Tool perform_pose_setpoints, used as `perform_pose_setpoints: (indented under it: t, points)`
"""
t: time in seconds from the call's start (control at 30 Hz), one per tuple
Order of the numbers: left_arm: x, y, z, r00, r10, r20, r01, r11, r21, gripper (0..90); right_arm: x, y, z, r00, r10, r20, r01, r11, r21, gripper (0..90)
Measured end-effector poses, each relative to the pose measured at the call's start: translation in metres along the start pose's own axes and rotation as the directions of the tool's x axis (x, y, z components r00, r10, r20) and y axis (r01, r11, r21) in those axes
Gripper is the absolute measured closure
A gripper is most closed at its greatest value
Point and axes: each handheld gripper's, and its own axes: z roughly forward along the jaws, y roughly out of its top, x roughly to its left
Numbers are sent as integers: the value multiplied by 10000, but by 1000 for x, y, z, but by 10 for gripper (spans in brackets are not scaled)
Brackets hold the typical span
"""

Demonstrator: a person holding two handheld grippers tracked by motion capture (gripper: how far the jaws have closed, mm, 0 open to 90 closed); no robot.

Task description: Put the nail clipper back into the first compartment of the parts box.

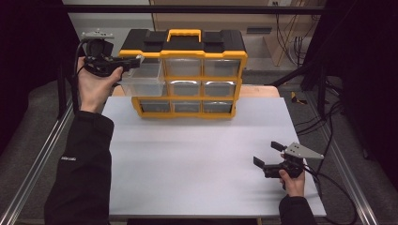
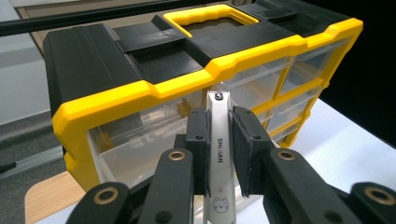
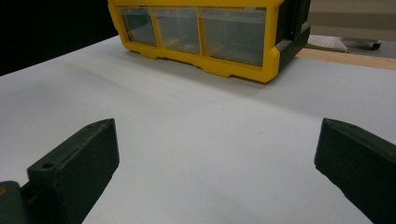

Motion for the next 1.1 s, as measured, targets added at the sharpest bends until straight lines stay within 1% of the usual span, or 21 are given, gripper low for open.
perform_pose_setpoints:
  t: [0.07,0.23,0.27,0.43,0.63,0.7,0.83,0.93,1.1]
  points:
    - [2,1,3,10000,-83,-26,83,10000,37,768,0,0,0,10000,-32,2,32,10000,-35,6]
    - [7,2,10,9998,-129,-132,130,9999,99,768,0,0,0,10000,0,-5,0,10000,-29,6]
    - [9,2,12,9997,-211,-96,212,9997,87,768,0,0,0,10000,-20,5,20,10000,-35,6]
    - [12,-1,18,9998,-219,-5,219,9997,68,768,0,0,0,10000,5,-21,-5,10000,-79,6]
    - [15,-8,25,9999,-120,-87,122,9996,239,768,0,0,0,10000,10,-9,-10,10000,-73,6]
    - [15,-10,26,9999,-43,-121,47,9996,296,768,0,0,0,10000,-1,-13,1,10000,-76,6]
    - [15,-14,27,10000,-25,-37,26,9995,318,768,0,0,0,10000,2,-16,-2,10000,-66,6]
    - [16,-18,29,10000,52,-48,-50,9991,426,768,0,0,0,10000,9,-11,-9,10000,-65,6]
    - [15,-20,31,9998,147,-110,-140,9983,563,768,0,0,0,10000,37,-11,-37,10000,-15,6]
